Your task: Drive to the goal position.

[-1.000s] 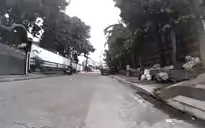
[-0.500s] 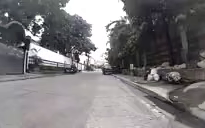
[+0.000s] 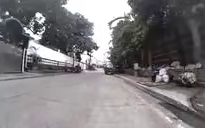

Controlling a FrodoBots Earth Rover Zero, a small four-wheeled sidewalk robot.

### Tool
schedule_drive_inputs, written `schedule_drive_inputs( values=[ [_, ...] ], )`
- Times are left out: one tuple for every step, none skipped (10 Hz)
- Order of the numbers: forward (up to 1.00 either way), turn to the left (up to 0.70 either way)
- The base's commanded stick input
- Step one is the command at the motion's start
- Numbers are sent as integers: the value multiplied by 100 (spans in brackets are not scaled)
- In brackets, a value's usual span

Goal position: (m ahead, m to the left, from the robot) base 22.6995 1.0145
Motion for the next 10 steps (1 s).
schedule_drive_inputs(
  values=[
    [100, -31],
    [100, 0],
    [100, 0],
    [100, 0],
    [100, 0],
    [100, 0],
    [100, 0],
    [100, 0],
    [100, 0],
    [100, 0]
  ],
)
